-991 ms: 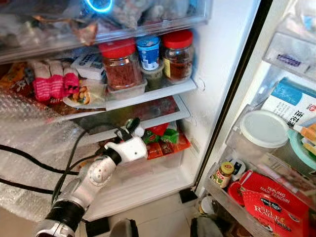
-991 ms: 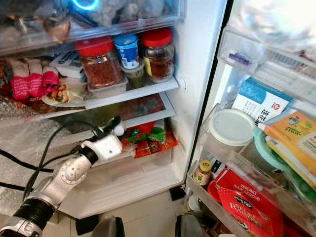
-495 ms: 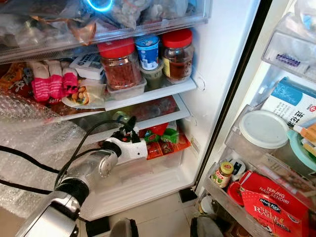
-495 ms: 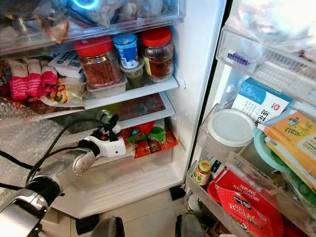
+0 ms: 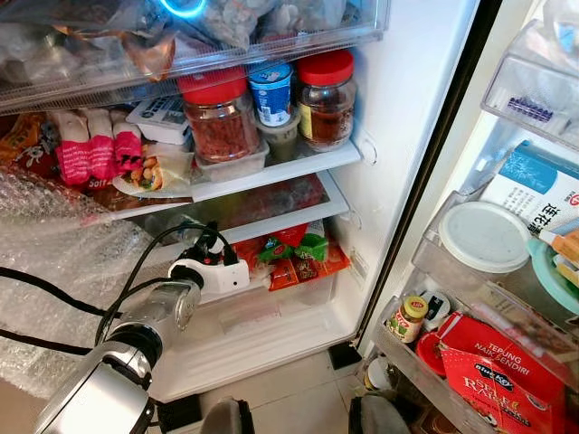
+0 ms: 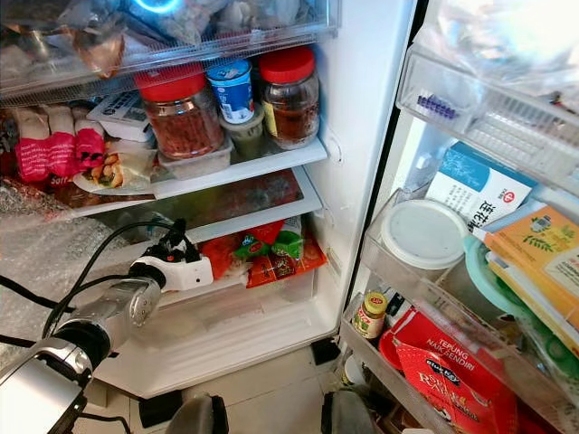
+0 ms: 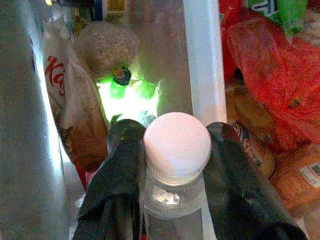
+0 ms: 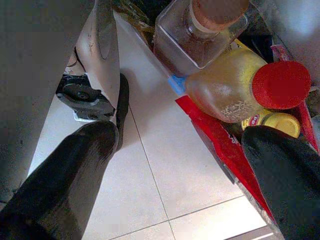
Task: Restocking fridge
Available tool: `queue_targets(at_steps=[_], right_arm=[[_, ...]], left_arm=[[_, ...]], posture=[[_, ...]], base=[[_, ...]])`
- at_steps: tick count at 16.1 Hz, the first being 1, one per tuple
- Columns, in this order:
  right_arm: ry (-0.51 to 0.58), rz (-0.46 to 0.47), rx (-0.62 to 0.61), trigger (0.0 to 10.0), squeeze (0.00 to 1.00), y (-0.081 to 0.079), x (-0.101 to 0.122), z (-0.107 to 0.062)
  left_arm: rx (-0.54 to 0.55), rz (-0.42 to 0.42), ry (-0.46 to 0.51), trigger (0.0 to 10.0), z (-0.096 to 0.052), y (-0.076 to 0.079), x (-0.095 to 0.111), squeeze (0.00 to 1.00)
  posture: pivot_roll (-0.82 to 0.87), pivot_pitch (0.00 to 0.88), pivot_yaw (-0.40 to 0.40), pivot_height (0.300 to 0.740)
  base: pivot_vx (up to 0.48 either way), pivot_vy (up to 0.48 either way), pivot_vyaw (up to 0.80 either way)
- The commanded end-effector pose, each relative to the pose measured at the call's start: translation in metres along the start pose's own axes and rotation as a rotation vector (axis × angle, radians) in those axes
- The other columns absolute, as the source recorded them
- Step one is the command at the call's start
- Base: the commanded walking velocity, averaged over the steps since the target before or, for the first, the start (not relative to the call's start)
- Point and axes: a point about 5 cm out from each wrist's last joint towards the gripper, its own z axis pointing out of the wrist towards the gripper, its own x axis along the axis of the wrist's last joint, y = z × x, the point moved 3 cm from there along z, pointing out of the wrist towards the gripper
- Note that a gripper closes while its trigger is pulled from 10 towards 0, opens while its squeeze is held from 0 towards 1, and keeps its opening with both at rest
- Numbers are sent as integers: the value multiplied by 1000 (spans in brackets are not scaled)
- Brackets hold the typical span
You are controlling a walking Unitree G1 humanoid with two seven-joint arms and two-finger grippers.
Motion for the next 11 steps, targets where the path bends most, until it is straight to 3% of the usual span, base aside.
queue_targets(at_steps=[1, 4, 5, 6, 11], right_arm=[[-27, 5, 54, 10000, 0, -18, -9, -1], [-30, 3, 52, 10000, 0, -17, -10, -1], [-30, 4, 52, 10000, 0, -17, -10, -1], [-31, 4, 52, 10000, 0, -16, -10, -1], [-31, 2, 51, 10000, 0, -15, -10, -1]], left_arm=[[-2, -22, -57, 10000, -2, 0, -14, 0], [1, -43, -76, 10000, -2, -2, -17, 0], [8, -71, -83, 10000, -1, -3, -18, 349], [11, -74, -84, 10000, -1, -4, -18, 1000], [52, -127, -102, 10000, 3, -15, -19, 1000]], posture=[[-66, 154, 48, 634], [-66, 160, 45, 634], [-66, 162, 45, 634], [-68, 166, 44, 634], [-66, 168, 39, 634]], base=[[0, 0, 0], [0, 0, 0], [0, 0, 0], [0, 0, 0], [0, 0, 0]])
